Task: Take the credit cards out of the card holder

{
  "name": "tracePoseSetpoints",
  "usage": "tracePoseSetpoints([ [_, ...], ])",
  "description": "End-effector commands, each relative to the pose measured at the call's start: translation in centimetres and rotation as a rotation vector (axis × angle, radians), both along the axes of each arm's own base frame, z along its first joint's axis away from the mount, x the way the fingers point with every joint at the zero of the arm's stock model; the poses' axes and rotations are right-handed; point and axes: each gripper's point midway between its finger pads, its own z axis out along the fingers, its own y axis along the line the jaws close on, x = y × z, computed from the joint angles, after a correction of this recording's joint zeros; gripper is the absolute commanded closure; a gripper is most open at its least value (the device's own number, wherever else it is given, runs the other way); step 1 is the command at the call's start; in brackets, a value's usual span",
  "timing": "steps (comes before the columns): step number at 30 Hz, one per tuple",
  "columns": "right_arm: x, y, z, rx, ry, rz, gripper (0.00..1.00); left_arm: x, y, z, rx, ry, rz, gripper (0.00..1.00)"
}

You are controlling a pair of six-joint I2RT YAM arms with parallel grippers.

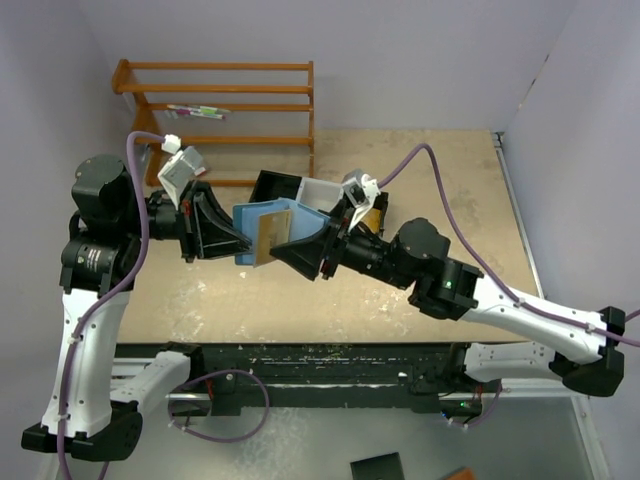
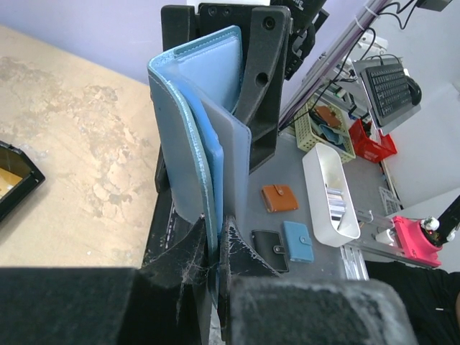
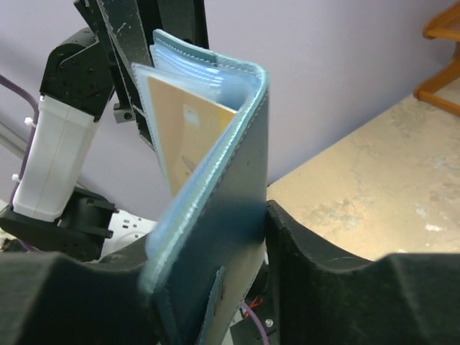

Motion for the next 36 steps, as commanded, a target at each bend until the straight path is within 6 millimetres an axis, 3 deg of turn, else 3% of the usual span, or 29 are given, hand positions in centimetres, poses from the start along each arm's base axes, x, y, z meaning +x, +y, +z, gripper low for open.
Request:
tracePoseSetpoints([
  [1,0.3,-2.3,4.1,0.075,-0.068,-0.070,0.63,-1.3,0.2,0.7,-0.007,-0.077,-0.034,1.00],
  [4,0.6,-3.0,4.3,0.063,-0.063,-0.099,0.72,-1.2,0.2,0.4,-0.006,-0.072,-0.035,0.98],
  [9,0.5,-2.9,5.0,0.033,-0.053,-0.100,0.86,-1.0,0.2,-0.1,-0.002,-0.072,-0.031,0.56],
  [11,0.5,-2.4,4.9,0.003,-0.045,-0.095,0.88,-0.8,0.2,-0.5,0.001,-0.071,-0.022,0.45],
  [17,-0.6,-0.8,4.5,-0.039,-0.036,-0.050,0.91,-0.6,0.1,-0.8,0.000,-0.075,-0.016,0.33],
  [21,-1.9,0.2,4.6,-0.034,-0.059,0.038,0.91,0.1,0.0,-0.4,-0.009,-0.059,-0.002,0.42],
  [29,-4.2,-0.1,4.1,-0.011,-0.057,0.152,0.87,0.0,0.0,-0.3,-0.013,-0.046,-0.010,0.90],
  [33,-4.7,-0.7,3.7,-0.008,-0.045,0.176,0.81,-0.4,0.0,0.0,-0.019,-0.029,-0.040,0.98],
  [35,-4.6,-1.2,3.3,-0.005,-0.048,0.182,0.73,-0.8,0.0,0.2,-0.021,-0.014,-0.059,0.99],
  [36,-4.4,-1.7,3.3,0.005,-0.053,0.185,0.60,-0.9,0.0,0.3,-0.022,-0.008,-0.064,0.99],
])
